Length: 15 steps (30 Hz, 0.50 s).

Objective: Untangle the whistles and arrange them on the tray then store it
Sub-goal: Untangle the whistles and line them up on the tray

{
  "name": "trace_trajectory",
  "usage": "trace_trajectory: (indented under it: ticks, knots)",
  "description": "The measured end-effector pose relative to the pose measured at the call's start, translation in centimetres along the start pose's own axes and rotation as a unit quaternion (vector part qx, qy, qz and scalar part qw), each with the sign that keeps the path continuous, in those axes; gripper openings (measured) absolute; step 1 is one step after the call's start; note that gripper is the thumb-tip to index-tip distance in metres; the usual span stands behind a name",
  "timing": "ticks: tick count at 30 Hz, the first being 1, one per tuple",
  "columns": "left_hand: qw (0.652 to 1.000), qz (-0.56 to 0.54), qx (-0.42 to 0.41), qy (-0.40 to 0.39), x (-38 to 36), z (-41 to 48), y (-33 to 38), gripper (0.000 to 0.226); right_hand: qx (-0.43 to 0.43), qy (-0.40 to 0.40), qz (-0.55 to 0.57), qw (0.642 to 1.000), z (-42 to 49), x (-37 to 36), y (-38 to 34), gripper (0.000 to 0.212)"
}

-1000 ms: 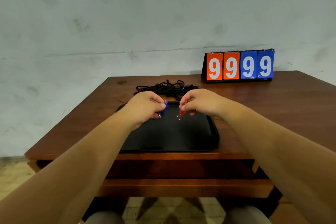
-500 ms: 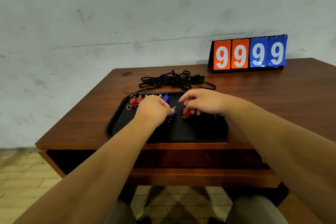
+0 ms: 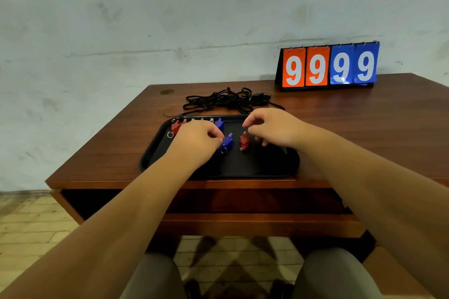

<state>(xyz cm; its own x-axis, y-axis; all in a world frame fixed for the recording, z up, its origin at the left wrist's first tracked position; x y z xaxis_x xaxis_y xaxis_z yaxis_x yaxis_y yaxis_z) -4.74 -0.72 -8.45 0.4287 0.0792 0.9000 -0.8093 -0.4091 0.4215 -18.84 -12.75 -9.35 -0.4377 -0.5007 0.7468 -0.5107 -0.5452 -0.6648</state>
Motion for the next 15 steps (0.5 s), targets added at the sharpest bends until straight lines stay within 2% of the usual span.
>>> trace_trajectory:
  ticks: [6,10,15]
  knots:
    - [0.988,0.123,-0.086,-0.040,-2.0,-1.8,1.3,0.048,0.056,0.025,-0.090,0.994,-2.3,-0.2,-1.4,0.023]
    - [0.985,0.128,-0.114,0.002,-2.1,-2.3,1.4,0.050,0.067,-0.002,-0.137,0.988,-2.9,-1.2,-1.6,0.032]
    - [0.983,0.122,-0.132,0.018,-2.9,-1.1,1.0,0.052,0.057,-0.009,-0.158,0.986,-2.2,-1.6,-0.9,0.041]
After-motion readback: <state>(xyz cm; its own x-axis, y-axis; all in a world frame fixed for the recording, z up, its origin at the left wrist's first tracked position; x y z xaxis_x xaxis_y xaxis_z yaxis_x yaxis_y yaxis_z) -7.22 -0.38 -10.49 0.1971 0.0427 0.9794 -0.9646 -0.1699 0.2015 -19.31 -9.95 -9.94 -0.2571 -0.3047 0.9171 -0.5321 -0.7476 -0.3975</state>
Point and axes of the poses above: each hand's wrist, its own z-axis towards the middle knuckle, its own x-axis out of the back of the hand, y = z × x, the point moved 10 cm from there along z, towards the middle knuckle, and after that the axes turned 4 degrees about -y, right-handed, at the moved point
